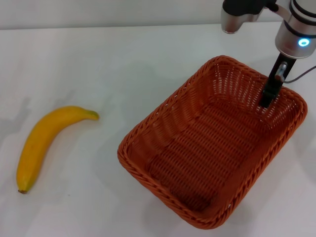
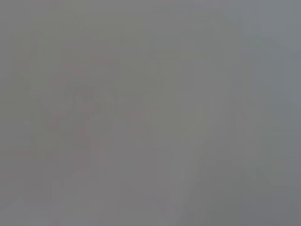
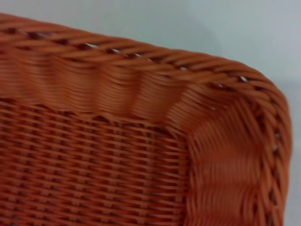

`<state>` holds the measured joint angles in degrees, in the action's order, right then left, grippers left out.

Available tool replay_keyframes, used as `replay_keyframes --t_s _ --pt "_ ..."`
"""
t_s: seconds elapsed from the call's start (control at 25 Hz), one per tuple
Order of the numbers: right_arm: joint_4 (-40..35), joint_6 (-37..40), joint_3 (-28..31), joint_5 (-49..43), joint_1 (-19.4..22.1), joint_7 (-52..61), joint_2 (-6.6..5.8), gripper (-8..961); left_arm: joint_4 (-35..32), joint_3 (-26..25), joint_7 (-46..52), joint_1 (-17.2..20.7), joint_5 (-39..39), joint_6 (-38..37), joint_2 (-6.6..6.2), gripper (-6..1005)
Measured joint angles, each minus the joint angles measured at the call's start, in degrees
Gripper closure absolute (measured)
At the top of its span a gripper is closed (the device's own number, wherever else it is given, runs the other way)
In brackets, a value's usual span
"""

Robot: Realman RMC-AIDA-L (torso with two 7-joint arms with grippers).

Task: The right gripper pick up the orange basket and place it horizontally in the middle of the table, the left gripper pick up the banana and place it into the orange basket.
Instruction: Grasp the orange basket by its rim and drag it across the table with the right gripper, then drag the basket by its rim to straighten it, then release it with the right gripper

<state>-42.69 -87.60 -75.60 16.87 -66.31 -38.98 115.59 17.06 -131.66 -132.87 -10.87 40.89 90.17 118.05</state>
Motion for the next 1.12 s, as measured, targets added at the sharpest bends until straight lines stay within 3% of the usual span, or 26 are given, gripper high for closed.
replay_keyframes --t_s 0.32,0.56,0.76,0.92,1.12 --pt "0.10 -0.71 1.44 4.22 -0.41 -0.34 -0.25 711 0.08 0.00 -0.19 -0.22 -0.02 -0.01 0.08 108" --pt "0.13 -0.52 6.40 2.40 -0.95 4.84 -1.28 743 0.18 0.00 -0.19 -0.33 -0.03 -0.01 0.05 108" --pt "-0.42 -1.03 16.13 -2.06 -0.75 7.68 -2.66 770 0.26 -0.23 -0.16 -0.37 -0.13 0.00 -0.31 109" --pt "-1.30 -1.79 22.61 -2.20 0.99 10.62 -4.12 798 0.26 -0.47 -0.03 -0.32 -0.36 0.01 -0.88 109" --pt "-5.50 -3.65 26.72 -1.64 4.73 15.23 -4.53 806 0.33 -0.57 -0.01 -0.54 -0.51 -0.04 -1.47 109"
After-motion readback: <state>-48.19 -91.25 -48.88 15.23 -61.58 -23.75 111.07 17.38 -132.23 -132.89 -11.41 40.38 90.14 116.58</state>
